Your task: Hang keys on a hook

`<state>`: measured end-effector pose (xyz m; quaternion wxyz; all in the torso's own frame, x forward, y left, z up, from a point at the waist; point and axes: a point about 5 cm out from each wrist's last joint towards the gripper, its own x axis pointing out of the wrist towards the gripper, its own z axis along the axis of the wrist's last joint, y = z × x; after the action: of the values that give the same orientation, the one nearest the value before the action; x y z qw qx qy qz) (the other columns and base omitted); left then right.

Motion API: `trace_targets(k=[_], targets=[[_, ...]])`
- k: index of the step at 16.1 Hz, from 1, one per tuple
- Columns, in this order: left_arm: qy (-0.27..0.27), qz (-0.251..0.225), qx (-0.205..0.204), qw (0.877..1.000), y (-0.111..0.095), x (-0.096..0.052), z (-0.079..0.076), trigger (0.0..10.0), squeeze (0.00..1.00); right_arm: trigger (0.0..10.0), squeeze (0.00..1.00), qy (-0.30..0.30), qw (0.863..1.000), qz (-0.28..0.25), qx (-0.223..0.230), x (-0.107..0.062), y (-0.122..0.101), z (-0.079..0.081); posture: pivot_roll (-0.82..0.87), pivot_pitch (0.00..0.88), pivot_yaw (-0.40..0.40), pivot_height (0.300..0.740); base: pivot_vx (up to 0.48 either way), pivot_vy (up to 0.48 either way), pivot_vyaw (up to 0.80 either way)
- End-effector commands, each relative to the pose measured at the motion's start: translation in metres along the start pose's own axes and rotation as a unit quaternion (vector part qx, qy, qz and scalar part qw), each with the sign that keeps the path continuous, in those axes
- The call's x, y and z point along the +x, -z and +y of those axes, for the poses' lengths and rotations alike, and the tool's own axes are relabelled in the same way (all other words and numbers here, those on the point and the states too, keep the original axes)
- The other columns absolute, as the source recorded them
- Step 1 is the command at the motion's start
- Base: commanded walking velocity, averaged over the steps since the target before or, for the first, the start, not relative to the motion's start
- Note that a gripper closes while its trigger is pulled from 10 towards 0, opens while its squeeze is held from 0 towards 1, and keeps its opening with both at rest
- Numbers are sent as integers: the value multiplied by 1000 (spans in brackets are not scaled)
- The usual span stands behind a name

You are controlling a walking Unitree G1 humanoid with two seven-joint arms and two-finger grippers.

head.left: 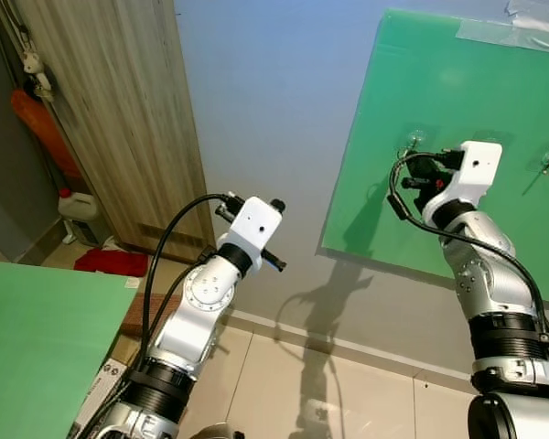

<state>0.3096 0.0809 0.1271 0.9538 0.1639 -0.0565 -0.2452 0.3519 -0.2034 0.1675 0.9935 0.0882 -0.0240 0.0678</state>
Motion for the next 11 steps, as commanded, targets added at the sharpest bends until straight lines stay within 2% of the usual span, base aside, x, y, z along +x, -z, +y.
trace_targets(k=[1, 11], targets=[[11, -3, 7, 1000, -2, 3, -2, 10000, 0, 10000, 0, 9, 1000, -6, 5, -3, -4, -5, 15, 0, 18, 740, 0, 0, 0], [15, -3, 9, 1000, -2, 4, -2, 10000, 0, 10000, 0, 24, 1000, 0, 14, -5, -3, -11, 8, 0, 26, 740, 0, 0, 0]])
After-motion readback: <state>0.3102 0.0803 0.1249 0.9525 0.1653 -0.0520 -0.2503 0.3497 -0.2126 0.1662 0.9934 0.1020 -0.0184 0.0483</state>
